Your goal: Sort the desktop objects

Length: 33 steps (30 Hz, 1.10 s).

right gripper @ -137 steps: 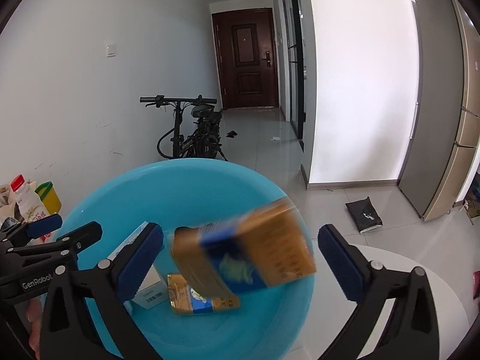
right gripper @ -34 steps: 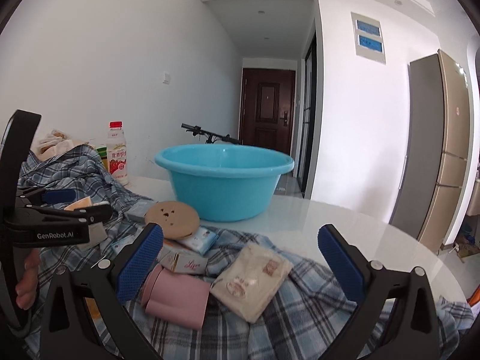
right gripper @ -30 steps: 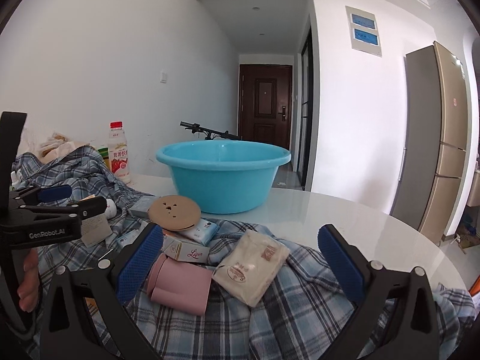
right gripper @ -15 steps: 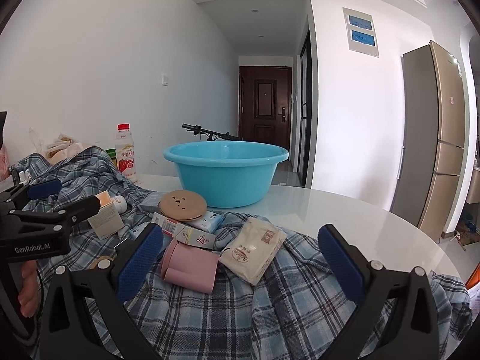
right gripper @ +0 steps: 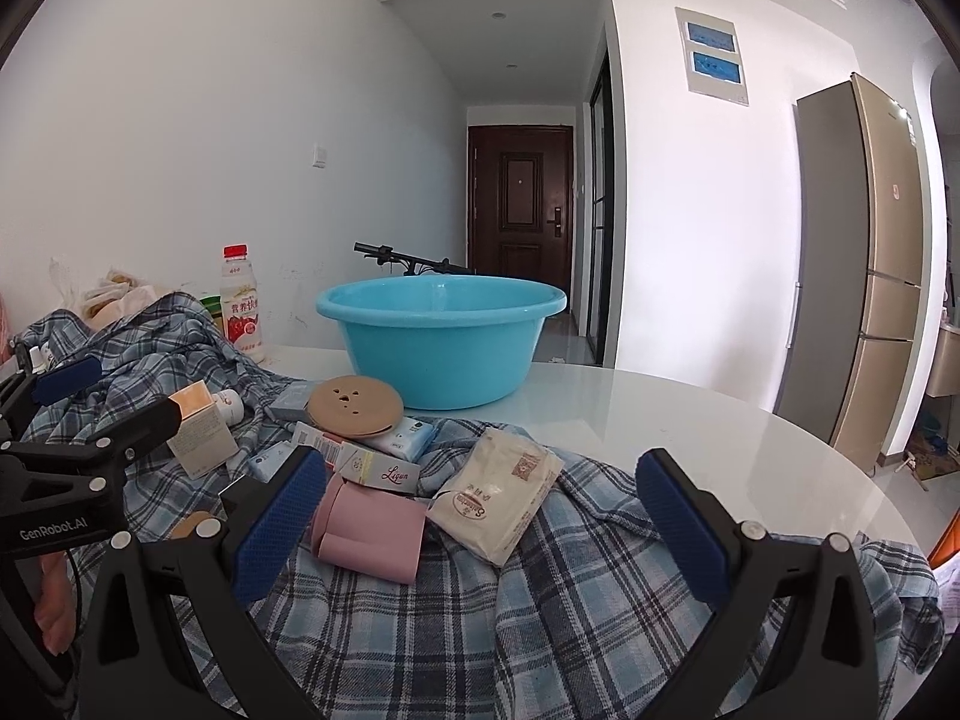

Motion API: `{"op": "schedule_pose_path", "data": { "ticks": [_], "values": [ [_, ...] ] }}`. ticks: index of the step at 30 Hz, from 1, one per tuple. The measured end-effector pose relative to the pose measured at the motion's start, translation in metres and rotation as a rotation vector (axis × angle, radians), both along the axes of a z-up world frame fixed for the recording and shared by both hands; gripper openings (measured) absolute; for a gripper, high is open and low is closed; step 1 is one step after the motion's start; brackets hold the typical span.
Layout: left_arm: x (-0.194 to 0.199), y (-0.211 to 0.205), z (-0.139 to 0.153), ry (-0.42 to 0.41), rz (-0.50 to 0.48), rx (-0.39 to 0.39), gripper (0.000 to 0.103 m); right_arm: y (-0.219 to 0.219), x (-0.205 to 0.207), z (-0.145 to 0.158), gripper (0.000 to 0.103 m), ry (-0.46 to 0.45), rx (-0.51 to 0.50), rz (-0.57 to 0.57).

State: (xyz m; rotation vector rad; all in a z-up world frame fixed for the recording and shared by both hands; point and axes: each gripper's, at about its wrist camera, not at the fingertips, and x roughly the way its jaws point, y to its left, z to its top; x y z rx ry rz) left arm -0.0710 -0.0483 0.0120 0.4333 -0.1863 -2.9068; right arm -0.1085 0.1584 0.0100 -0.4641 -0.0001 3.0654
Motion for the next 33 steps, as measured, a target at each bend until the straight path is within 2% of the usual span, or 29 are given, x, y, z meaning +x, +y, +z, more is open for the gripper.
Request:
{"op": "schedule_pose_path", "data": {
  "ticks": [14,33],
  "values": [
    [0.013,-0.006,0.005,0.063,-0.01,0.036,0.103,0.0,0.0,0.001,0.103,-0.004,-0.001,-0.004],
    [0.013,-0.007,0.006,0.062,-0.015,0.047,0.103,0.001,-0.001,0.0,0.103,-0.009,-0.002,-0.01]
  ]
}}
